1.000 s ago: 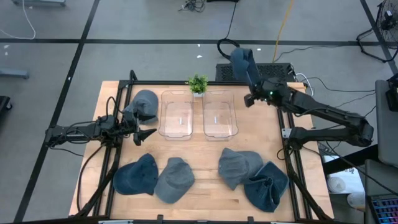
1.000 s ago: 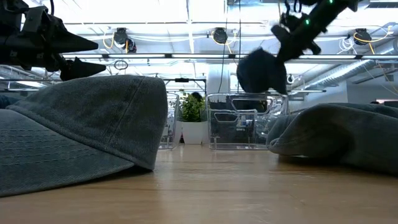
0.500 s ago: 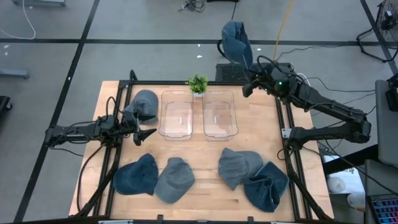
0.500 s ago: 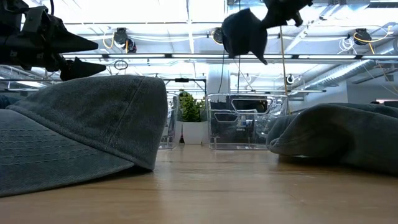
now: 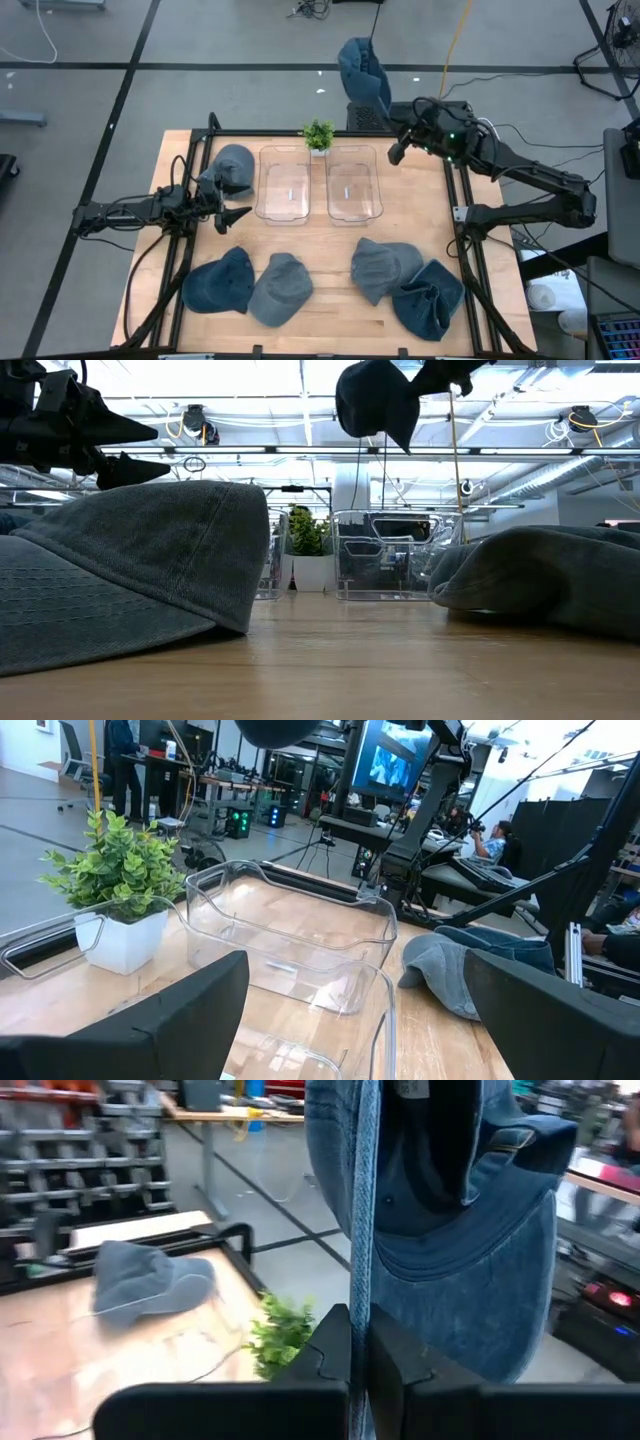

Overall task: Pick & Place hat
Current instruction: Put the top blue cap into the left transparent bin

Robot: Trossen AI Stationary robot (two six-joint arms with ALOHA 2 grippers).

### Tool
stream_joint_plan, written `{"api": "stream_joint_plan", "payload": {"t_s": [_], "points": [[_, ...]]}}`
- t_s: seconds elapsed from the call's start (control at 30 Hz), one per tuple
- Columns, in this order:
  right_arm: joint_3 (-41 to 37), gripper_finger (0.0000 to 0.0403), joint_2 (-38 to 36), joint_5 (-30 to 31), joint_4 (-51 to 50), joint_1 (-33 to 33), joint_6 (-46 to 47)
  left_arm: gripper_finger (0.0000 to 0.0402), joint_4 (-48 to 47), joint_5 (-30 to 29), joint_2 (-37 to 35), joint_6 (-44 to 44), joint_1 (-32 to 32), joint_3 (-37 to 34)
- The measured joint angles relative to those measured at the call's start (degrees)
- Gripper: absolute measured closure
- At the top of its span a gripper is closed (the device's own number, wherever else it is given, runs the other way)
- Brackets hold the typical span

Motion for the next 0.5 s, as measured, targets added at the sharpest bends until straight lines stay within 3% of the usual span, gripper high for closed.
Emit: {"api": "stream_joint_plan", "payload": {"t_s": [0.17,0.5], "points": [[0.0,0.0403,0.0,-4.8,-0.3,0.0,-0.9,0.0023,0.0,0.0,0.0,0.0,0.0,0.0],[0.0,0.0403,0.0,-23.9,0.3,0.0,3.9,0.0023,0.0,0.0,0.0,0.0,0.0,0.0]]}}
